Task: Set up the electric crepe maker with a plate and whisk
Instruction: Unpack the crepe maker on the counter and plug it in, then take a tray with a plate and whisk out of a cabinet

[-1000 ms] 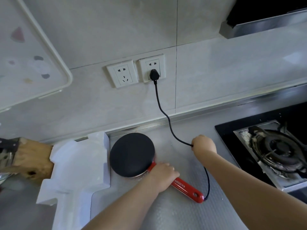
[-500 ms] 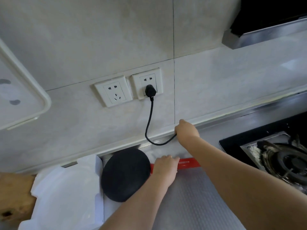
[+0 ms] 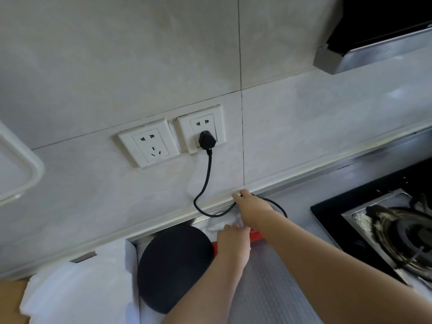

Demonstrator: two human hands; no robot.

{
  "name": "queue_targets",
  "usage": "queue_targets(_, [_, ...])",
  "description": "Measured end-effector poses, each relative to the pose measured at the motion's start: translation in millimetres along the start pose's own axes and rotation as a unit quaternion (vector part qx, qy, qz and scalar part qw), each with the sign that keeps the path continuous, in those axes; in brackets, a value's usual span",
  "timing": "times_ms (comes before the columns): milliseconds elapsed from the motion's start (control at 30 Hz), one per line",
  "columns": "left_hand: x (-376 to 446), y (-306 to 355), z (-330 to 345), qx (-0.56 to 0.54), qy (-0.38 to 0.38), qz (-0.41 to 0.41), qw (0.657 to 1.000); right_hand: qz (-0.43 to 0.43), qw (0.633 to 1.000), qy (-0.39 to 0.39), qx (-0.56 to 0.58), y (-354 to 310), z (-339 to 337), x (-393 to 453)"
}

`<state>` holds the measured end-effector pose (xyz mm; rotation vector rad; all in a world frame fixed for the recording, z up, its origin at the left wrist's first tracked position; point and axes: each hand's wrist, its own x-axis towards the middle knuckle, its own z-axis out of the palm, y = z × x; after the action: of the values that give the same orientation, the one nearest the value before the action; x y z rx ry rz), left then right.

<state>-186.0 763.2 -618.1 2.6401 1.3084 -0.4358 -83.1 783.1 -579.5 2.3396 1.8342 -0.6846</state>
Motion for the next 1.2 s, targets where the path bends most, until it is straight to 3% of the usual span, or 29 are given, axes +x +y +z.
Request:
queue_targets(500, [-83, -9, -28, 0.049, -0.075, 0.000, 0.996, 0.025, 0.999, 0.001, -0.027, -10, 22, -115])
queue_targets(833, [-293, -44, 12, -0.058, -0.001, -0.018, 0.998, 0.007, 0.998, 0.035, 0.053, -103, 115, -272])
queue_targets(1000, [-419, -54, 74, -0.114, -0.038, -0.035, 0.992, -0.022, 0.994, -0.011, 0.103, -164, 179, -384])
queue_targets(1200, [-534, -92, 154, -0.077, -0.135, -0.068, 0.985, -0.017, 0.976, -0.164, 0.141, -228, 261, -472])
